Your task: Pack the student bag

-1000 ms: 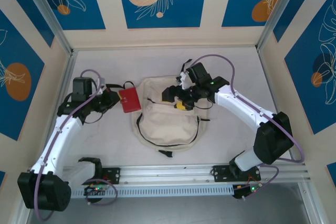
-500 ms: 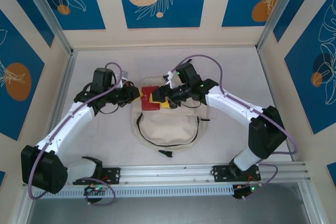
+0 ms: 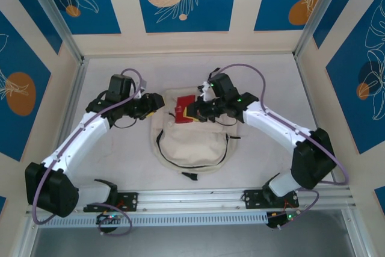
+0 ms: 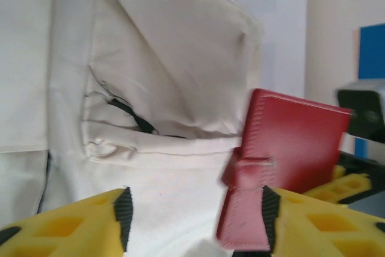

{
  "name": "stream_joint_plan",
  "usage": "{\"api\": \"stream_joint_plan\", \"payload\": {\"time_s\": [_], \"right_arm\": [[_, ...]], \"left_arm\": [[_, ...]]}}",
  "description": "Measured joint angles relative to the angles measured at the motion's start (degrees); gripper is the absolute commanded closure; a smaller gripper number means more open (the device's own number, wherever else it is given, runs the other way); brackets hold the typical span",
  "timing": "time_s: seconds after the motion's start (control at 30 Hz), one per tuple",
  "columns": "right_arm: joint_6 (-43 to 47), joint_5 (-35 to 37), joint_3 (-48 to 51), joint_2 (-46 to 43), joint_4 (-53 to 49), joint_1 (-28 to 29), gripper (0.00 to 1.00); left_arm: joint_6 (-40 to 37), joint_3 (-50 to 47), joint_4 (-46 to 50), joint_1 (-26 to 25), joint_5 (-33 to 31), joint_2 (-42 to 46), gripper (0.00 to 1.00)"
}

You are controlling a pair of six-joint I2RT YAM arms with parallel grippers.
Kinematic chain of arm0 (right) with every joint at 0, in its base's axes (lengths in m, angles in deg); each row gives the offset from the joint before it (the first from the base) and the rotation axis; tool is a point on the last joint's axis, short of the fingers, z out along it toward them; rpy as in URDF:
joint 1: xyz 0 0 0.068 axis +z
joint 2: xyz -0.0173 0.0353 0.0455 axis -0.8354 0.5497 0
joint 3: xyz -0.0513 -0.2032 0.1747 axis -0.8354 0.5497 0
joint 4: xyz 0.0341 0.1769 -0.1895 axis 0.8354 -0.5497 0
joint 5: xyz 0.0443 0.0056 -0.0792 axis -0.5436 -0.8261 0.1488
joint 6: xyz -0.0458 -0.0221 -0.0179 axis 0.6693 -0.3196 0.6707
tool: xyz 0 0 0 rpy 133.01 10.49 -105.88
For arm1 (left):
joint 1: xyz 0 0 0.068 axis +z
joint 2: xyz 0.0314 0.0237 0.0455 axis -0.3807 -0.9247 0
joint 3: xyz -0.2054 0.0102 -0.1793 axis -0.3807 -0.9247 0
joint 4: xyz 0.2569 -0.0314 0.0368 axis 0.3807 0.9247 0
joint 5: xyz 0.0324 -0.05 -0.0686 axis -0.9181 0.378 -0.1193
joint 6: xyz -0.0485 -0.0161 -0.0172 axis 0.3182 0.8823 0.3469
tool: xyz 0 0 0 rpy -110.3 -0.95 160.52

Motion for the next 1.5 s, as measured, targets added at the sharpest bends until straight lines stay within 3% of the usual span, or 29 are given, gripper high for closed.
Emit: {"api": "stream_joint_plan", "payload": {"time_s": [0.37,0.63,0.83,1.07,1.3,1.5], "right_arm": [[1.9,7.4,10.8,-15.4,-11.8,-15.7,0.96],[1.7,8.2,13.8,-20.3,-13.7,-17.6,0.97],[1.2,8.2,14.8,-21.4,-13.1,-17.6,0.97],[1.2,8.1,14.9,-21.4,-12.9,-17.6,0.97],[1.2,7.8,14.9,-21.4,-12.9,-17.6,0.96],[1.2,6.9,14.9,-21.4,-12.9,-17.3,0.96]], "left_arm": [[0.1,12.2,4.9,-12.4,-11.9,-15.9,0.34],[4.5,17.9,2.3,-16.9,-11.1,-29.2,0.37],[6.5,21.6,2.0,-17.6,-10.6,-34.2,0.40],[9.8,21.6,0.1,-17.7,-9.2,-36.7,0.60],[10.6,21.6,-0.2,-17.7,-9.3,-37.2,0.90],[9.3,21.7,0.1,-17.7,-10.0,-36.6,1.00]]}}
